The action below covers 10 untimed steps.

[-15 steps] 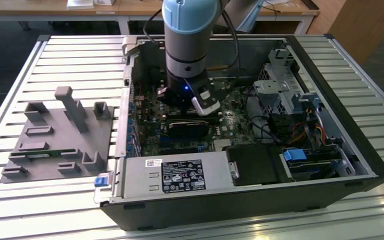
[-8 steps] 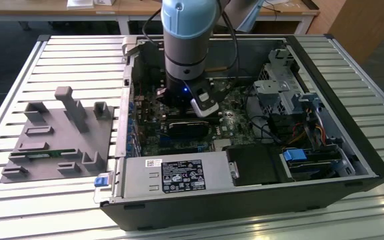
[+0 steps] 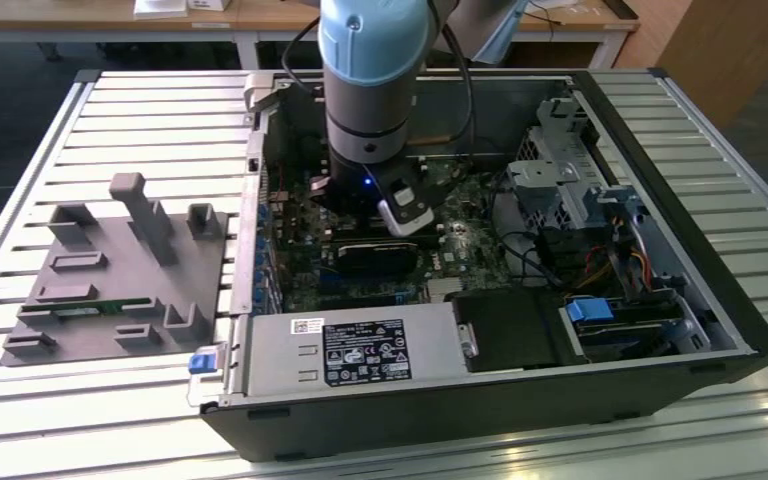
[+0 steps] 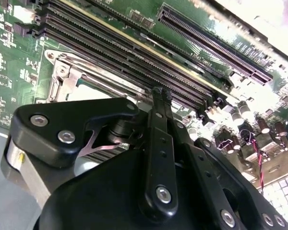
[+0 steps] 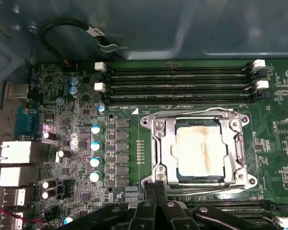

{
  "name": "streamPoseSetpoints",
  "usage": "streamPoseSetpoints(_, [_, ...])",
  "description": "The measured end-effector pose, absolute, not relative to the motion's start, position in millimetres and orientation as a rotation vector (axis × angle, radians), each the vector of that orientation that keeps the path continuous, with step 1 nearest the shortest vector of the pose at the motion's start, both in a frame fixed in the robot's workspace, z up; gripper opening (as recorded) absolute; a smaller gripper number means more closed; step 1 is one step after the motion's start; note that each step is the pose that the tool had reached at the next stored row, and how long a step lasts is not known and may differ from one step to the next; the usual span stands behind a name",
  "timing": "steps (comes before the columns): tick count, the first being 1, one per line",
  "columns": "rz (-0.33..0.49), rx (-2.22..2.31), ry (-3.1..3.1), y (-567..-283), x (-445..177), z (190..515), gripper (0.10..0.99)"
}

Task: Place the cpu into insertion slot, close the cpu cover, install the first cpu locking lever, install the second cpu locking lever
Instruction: 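Install the second cpu locking lever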

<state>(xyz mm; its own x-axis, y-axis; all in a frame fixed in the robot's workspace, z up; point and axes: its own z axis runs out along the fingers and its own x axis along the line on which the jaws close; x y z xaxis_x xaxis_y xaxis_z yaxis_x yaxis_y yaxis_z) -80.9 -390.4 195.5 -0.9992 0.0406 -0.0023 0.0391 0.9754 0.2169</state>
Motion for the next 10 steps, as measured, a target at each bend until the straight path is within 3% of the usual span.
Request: streamPoseSetpoints(10, [0.376,0.063,3.112,-389.9,-83.9,193.6,0.106])
